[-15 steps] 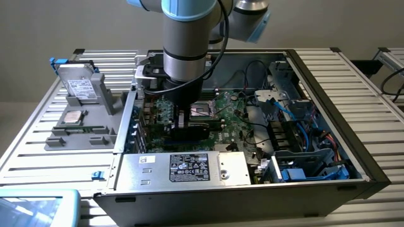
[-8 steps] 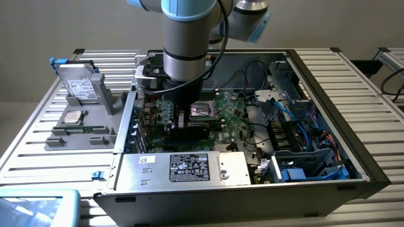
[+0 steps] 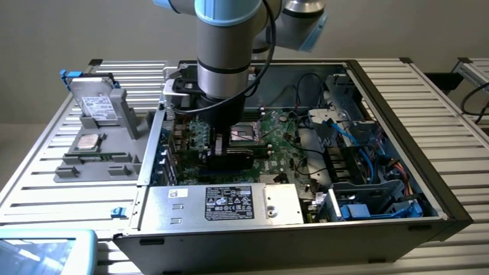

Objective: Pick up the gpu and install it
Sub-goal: 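Insert the gpu into the slot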

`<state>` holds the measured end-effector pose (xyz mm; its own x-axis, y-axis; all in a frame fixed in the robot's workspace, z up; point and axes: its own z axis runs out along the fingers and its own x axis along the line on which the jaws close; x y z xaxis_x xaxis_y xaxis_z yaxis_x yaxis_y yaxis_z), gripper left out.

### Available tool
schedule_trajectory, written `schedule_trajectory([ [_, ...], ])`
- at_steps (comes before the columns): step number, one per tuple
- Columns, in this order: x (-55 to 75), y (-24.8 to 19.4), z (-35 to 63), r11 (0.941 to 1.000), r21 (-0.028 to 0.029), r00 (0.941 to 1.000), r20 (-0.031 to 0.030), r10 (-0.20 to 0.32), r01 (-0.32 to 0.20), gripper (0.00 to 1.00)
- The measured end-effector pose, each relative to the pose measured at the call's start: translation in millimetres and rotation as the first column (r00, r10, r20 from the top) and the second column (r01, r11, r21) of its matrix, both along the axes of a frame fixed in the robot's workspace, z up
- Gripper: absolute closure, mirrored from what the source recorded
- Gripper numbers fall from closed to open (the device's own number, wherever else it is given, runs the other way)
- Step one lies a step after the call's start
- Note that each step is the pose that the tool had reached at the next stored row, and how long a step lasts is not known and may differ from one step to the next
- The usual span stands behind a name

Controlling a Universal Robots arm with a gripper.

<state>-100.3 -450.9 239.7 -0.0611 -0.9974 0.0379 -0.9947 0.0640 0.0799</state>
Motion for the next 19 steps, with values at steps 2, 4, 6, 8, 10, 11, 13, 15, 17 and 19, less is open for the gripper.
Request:
schedule_trajectory([
  [2,-0.4,0.0,-0.2,1.0,0.0,1.0,0.0,-0.002,0.002,0.72],
  [4,-0.6,0.0,-0.3,1.0,0.0001,1.0,-0.0001,-0.004,0.004,0.72],
  [6,-0.7,0.0,-0.3,1.0,0.0001,1.0,-0.0001,-0.004,0.004,0.72],
  [8,-0.8,0.0,-0.4,1.0,-0.0001,1.0,-0.0002,-0.004,0.004,0.72],
  [10,-0.9,0.0,-0.4,1.0,0.0002,1.0,-0.0002,-0.005,0.005,0.72],
  [11,-0.9,0.0,-0.4,1.0,0.0006,1.0,-0.0002,-0.007,0.007,0.72],
  [13,-1.0,0.0,-0.5,1.0,0.0017,1.0,-0.0002,-0.01,0.01,0.72],
  [15,-1.0,0.0,-0.6,0.9999,0.0022,0.9999,-0.0001,-0.01,0.01,0.72],
  [17,-1.0,-0.2,-0.7,0.9999,0.0026,0.9999,-0.0002,-0.01,0.01,0.72],
  [19,-1.0,-0.2,-0.7,0.9999,0.0026,0.9999,-0.0002,-0.011,0.011,0.72],
])
